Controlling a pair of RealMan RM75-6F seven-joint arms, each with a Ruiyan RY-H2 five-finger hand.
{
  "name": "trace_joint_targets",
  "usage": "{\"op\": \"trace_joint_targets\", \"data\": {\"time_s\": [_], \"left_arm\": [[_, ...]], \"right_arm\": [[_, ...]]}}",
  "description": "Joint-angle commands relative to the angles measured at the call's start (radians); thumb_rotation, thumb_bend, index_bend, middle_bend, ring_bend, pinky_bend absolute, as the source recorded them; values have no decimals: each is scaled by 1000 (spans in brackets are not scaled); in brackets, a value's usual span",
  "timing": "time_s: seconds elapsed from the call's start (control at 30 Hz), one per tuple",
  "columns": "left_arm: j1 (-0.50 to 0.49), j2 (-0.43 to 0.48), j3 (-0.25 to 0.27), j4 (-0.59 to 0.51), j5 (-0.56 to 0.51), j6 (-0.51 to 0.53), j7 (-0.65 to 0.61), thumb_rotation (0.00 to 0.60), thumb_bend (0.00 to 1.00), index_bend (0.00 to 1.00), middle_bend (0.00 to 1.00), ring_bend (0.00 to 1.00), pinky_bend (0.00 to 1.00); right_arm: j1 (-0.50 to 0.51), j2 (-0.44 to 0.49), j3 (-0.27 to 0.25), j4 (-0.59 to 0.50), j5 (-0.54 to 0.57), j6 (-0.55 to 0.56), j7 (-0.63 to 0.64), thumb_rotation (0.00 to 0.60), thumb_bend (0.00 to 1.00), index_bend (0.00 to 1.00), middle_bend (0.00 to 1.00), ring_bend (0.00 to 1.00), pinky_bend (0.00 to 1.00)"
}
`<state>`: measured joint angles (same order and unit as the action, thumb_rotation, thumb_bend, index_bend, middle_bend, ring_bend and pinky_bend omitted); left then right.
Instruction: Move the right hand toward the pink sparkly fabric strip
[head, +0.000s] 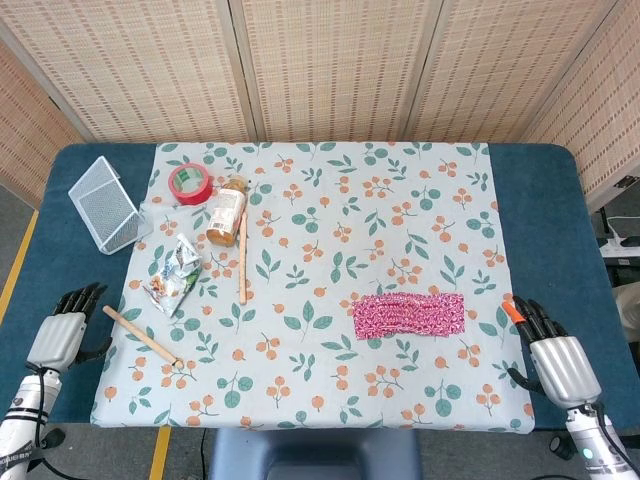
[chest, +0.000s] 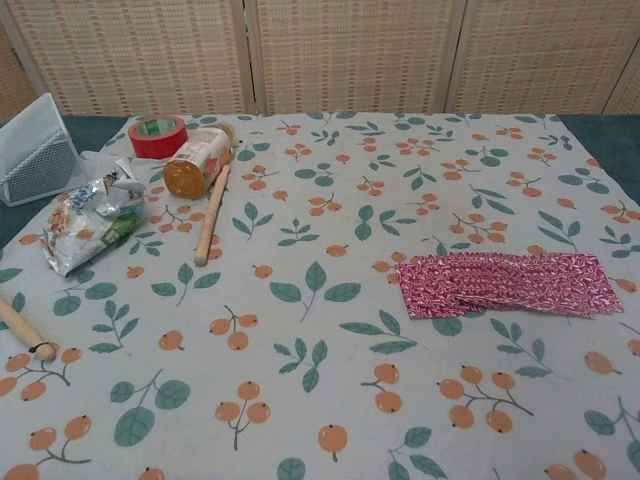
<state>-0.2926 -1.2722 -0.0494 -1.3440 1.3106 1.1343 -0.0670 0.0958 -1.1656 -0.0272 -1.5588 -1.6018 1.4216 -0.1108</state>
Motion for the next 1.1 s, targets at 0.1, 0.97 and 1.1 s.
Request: {"op": "trace_joint_targets", "data": {"time_s": [0.1,0.97,1.1], "left_arm": [[30,-5,-29,-38,-39,69,70,600,335,0,0,0,73],[49,-63,-47,17,22,163,66,600,334,0,0,0,81],[50,-59,-48,13,22,161,64,600,335,0,0,0,82]], "right_arm": [[-5,4,-2,-10,10,-4,-2,600,84,0,0,0,305],[121,-123,41,89,208,-306,-166,600,1000,121,814,826,879],[156,-155,52,111,235,-358,-179,600,1000,123,816,826,878]]}}
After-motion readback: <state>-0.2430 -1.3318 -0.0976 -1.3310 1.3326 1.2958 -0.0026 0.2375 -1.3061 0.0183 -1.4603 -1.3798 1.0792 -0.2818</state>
